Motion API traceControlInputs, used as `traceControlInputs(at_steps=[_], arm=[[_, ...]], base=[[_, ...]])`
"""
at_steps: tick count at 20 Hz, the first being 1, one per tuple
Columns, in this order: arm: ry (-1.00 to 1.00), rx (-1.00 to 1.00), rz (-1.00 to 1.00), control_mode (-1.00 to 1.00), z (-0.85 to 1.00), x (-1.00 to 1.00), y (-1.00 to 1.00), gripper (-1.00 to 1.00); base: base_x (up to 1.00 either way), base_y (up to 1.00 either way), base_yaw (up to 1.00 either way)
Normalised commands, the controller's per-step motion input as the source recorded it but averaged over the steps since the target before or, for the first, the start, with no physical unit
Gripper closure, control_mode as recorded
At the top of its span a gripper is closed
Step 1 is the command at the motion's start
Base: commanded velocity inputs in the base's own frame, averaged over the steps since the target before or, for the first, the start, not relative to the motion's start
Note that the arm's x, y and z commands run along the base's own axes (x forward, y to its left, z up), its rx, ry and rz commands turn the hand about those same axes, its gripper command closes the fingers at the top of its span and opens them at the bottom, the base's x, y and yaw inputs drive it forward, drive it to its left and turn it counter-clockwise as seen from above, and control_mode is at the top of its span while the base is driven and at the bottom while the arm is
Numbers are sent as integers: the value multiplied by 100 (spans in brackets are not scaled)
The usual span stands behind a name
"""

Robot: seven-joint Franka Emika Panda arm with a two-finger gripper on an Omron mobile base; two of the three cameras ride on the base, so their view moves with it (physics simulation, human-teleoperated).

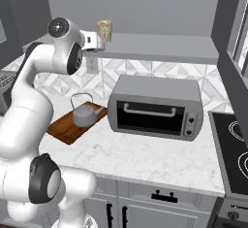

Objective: Pick the kettle from the counter and place it on the tray. Then pick the mug from the cabinet and place it on the tray. Then close the cabinet doors.

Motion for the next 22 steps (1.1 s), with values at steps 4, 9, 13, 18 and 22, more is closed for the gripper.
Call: traceControlInputs(at_steps=[4, 9, 13, 18, 22], arm=[[-3, 14, 0, -100, 12, 7, -34, -100], [0, 12, 0, -100, 35, 39, -20, -100], [-1, 5, 0, -100, 45, 33, -2, -100], [0, 0, 0, -100, 29, 29, 0, -100], [0, 0, 0, -100, -2, 38, -3, -100]], base=[[0, 0, 0], [0, 0, 0], [0, 0, 0], [0, 0, 0], [0, 0, 0]])
